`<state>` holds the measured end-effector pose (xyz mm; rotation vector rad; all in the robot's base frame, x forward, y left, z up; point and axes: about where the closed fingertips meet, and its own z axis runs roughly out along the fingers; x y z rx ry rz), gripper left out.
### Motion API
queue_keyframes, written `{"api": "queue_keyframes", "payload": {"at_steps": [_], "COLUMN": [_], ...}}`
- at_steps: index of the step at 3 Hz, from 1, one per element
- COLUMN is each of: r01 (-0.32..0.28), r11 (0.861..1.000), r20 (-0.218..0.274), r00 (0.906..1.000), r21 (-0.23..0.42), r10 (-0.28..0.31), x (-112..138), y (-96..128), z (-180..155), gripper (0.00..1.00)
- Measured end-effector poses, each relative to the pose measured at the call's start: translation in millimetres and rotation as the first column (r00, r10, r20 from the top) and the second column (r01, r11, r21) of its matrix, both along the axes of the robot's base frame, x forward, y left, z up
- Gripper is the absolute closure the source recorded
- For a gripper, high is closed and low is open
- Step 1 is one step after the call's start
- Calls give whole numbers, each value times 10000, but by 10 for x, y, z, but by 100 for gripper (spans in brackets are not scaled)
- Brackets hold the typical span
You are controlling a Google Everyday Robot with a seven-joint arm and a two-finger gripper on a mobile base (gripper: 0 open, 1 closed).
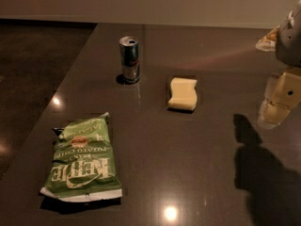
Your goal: Move sponge near green jalapeno chip bag
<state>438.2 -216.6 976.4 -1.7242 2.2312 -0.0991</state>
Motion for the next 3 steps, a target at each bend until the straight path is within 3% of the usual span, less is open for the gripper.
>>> {"api": "queue_keyframes", "payload": {"at_steps": [1,3], "r01": [0,-38], "r11": [10000,9992], "r20": [2,97], "r00": [10000,9999], "r21": [0,396], "r10": [0,34], "x": [0,410], "y": [0,374], "z": [0,-195], "gripper": [0,0]}}
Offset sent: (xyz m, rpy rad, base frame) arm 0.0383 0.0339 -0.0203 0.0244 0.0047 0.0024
